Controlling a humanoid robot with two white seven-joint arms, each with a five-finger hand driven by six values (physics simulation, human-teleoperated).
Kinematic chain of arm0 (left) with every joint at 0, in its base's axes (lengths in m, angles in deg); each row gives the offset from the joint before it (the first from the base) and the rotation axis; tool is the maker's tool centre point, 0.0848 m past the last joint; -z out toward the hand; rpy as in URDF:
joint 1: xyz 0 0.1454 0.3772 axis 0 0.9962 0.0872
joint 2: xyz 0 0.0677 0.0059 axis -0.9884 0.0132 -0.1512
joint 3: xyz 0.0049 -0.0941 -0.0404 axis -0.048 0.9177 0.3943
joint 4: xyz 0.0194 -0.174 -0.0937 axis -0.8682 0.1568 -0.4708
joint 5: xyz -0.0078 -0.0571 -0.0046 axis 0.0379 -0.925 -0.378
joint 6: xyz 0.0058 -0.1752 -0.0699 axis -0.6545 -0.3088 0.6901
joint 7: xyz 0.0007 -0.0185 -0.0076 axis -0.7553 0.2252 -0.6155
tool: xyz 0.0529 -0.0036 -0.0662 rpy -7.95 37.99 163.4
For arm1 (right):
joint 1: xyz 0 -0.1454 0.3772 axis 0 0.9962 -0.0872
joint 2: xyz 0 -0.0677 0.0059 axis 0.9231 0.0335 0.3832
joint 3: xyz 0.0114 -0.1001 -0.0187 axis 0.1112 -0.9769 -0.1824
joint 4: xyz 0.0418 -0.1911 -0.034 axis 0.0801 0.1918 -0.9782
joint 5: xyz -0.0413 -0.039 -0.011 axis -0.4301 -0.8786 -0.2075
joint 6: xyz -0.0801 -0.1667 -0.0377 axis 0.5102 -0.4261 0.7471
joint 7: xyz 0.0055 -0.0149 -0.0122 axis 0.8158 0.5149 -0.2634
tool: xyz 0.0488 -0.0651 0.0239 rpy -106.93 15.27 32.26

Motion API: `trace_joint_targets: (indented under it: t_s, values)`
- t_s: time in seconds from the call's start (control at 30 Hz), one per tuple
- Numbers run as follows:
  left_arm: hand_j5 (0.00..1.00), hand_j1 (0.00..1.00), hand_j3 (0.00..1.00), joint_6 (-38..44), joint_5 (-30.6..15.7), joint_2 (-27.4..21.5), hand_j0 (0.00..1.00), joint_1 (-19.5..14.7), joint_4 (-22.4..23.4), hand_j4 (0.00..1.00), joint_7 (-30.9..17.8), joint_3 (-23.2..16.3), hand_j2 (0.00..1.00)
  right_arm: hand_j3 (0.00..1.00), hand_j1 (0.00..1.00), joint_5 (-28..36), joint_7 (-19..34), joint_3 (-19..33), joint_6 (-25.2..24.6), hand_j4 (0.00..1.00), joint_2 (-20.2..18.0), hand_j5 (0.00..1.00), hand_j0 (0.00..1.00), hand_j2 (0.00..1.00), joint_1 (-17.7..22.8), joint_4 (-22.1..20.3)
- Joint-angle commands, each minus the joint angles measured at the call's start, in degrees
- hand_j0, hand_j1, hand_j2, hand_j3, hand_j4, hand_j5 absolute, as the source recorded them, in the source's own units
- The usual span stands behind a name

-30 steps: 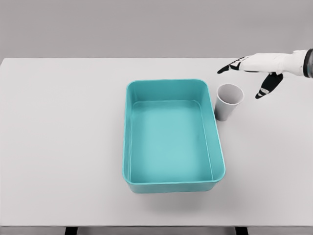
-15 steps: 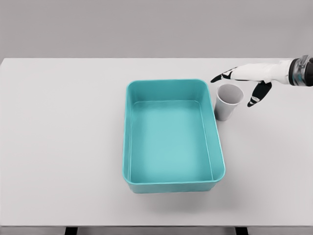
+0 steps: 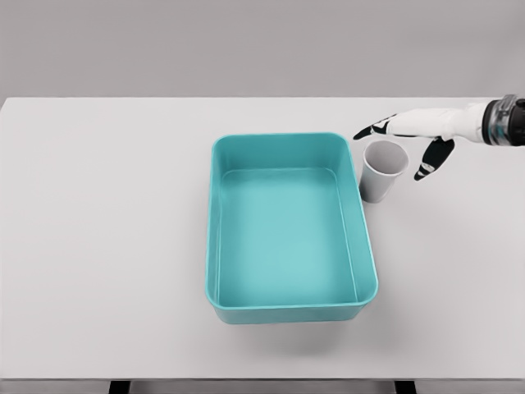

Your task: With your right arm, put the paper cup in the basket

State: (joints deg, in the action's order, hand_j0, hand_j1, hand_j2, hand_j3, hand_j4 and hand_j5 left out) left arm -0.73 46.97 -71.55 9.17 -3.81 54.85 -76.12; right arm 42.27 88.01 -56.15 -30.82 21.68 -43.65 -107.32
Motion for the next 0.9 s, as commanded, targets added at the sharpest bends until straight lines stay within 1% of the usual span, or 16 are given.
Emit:
trace_joint_targets:
  t_s: [0.0, 0.1, 0.17, 0.23, 0.33, 0.6, 0.63, 0.77, 0.87]
  values:
    - [1.0, 1.0, 1.0, 0.0, 0.0, 0.0, 1.0, 0.0, 0.0, 1.0, 0.0, 0.0, 1.0, 1.0, 1.0, 0.0, 0.0, 0.1, -0.1, 1.0, 0.7, 1.0, 1.0, 1.0, 0.0, 1.1]
    - [1.0, 1.0, 1.0, 0.0, 0.0, 0.0, 1.0, 0.0, 0.0, 1.0, 0.0, 0.0, 1.0, 1.0, 1.0, 0.0, 0.0, 0.1, 0.5, 1.0, 0.8, 1.0, 1.0, 1.0, 0.0, 2.7]
    - [1.0, 1.0, 1.0, 0.0, 0.0, 0.0, 1.0, 0.0, 0.0, 1.0, 0.0, 0.0, 1.0, 1.0, 1.0, 0.0, 0.0, 0.1, 0.5, 1.0, 0.9, 1.0, 1.0, 1.0, 0.0, 2.8]
    - [1.0, 1.0, 1.0, 0.0, 0.0, 0.0, 1.0, 0.0, 0.0, 1.0, 0.0, 0.0, 1.0, 1.0, 1.0, 0.0, 0.1, 0.1, 0.5, 1.0, 2.5, 1.0, 1.0, 1.0, 0.2, 3.3]
    - [1.0, 1.0, 1.0, 0.0, 0.0, 0.0, 1.0, 0.0, 0.0, 1.0, 0.0, 0.1, 1.0, 1.0, 1.0, 0.0, 0.1, 0.1, 0.5, 1.0, 3.1, 1.0, 1.0, 1.0, 0.4, 4.0]
    - [1.0, 1.0, 1.0, 0.0, 0.0, 0.0, 1.0, 0.0, 0.0, 1.0, 0.0, 0.0, 1.0, 1.0, 1.0, 0.0, 0.5, 0.1, 1.1, 1.0, 2.7, 1.0, 1.0, 1.0, 0.5, 5.0]
    - [1.0, 1.0, 1.0, 0.0, 0.0, 0.0, 1.0, 0.0, 0.0, 1.0, 0.0, 0.0, 1.0, 0.97, 0.97, 0.0, 0.5, 0.1, 1.6, 0.97, 2.6, 0.97, 0.97, 0.97, 0.5, 5.0]
    - [1.0, 1.0, 1.0, 0.0, 0.0, 0.0, 1.0, 0.0, 0.0, 1.0, 0.0, 0.0, 1.0, 0.97, 0.97, 0.0, 0.5, 0.1, 1.7, 0.97, 2.7, 0.97, 0.97, 0.97, 0.5, 5.0]
    - [1.0, 1.0, 1.0, 0.0, 0.0, 0.0, 1.0, 0.0, 0.0, 1.0, 0.0, 0.0, 1.0, 0.97, 0.97, 0.0, 0.5, 0.1, 1.7, 0.97, 3.2, 0.97, 0.97, 0.97, 0.5, 6.0]
